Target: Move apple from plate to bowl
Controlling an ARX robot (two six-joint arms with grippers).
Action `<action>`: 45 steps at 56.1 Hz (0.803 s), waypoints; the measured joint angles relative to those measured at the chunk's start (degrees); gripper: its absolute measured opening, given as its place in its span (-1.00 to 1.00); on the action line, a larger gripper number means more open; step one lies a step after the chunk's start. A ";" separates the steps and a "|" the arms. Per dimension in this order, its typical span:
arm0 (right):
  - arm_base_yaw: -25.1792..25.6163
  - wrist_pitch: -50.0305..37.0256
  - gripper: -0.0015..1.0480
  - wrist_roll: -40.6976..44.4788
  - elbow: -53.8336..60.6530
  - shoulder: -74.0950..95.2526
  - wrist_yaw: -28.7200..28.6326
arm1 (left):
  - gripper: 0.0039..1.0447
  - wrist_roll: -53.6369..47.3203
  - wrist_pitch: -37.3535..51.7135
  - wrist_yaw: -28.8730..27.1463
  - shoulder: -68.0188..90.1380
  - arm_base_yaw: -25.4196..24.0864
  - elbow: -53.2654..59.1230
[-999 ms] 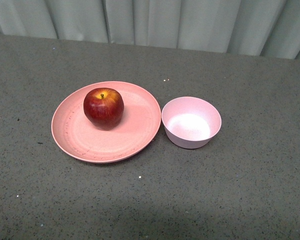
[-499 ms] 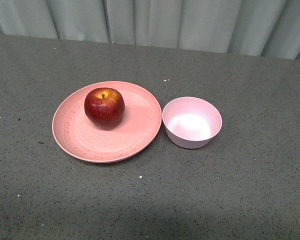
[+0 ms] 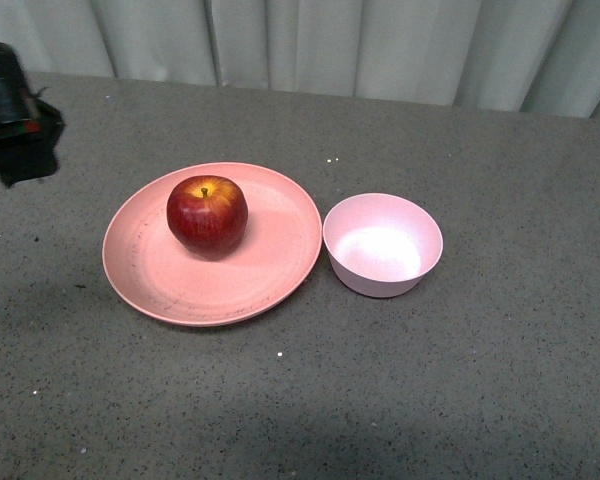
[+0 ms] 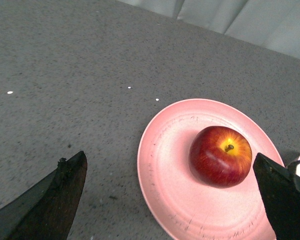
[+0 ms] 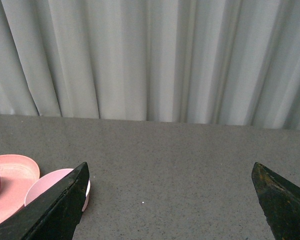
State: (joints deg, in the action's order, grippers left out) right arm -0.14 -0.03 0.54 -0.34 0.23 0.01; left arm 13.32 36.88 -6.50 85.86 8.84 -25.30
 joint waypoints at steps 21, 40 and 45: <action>0.00 0.00 0.82 -0.02 0.00 0.00 -0.02 | 0.88 -1.29 -12.00 5.29 19.06 5.05 -21.24; 0.00 0.00 0.82 -0.02 0.00 0.00 -0.02 | 0.88 -1.95 -15.26 7.19 27.61 6.82 -28.83; 0.00 0.00 0.82 -0.02 0.00 0.00 -0.02 | 0.88 -1.88 -15.85 5.88 29.66 6.93 -30.21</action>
State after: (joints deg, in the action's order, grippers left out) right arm -0.14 -0.03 0.51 -0.34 0.23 -0.01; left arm 11.44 21.04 -0.62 115.52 15.77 -55.51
